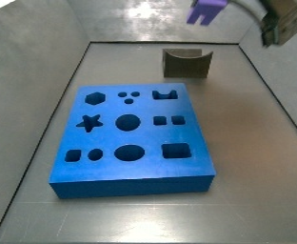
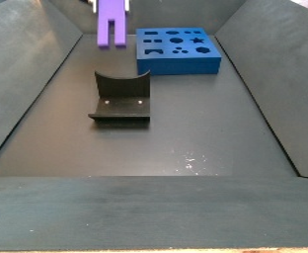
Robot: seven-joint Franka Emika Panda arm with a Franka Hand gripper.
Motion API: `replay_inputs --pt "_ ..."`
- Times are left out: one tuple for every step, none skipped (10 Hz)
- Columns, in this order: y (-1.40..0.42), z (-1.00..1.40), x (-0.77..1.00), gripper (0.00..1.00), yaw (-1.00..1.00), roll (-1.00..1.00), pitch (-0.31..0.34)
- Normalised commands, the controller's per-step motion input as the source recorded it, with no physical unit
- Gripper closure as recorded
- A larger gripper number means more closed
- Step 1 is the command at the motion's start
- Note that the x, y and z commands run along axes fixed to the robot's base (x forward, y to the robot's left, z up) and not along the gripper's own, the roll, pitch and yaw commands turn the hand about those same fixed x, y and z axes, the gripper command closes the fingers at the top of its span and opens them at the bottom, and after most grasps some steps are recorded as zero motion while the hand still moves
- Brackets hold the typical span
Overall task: Pick up the double-square object. Move up. Place the double-square object on the fixture. Regrasp the double-square object. Move to above the board. Insert the double-square object.
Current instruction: Move to above the board.
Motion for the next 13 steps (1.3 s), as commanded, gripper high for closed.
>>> replay_inputs --pt "-0.11 0.8 0.06 1.0 0.18 -0.01 0.14" --pt "-0.08 0.69 0.05 1.0 0.17 -0.01 0.122" --pt "-0.05 0.48 0.03 1.0 0.16 -0.02 0.078" --pt "-0.03 0.33 0.02 1.0 0.15 -0.03 0.054" --pt "-1.0 0.63 -0.85 1.0 0.01 -1.0 -0.007" --pt "-1.0 0.6 -0.85 1.0 0.0 -1.0 -0.013" --pt "-1.0 0.64 -0.96 1.0 0.0 -1.0 -0.047" --pt "-1.0 0.63 -0.97 1.0 0.0 -1.0 -0.054" --pt "-0.97 0.64 -1.0 1.0 -0.01 -1.0 -0.067" --pt "-0.84 0.56 -0.91 1.0 -0.01 -1.0 -0.07" --pt "-0.44 0.32 -0.55 1.0 -0.01 -1.0 -0.077" --pt "-0.29 0.21 -0.4 1.0 -0.01 -1.0 -0.078" --pt "-0.12 0.09 -0.21 1.0 -0.02 -1.0 -0.077"
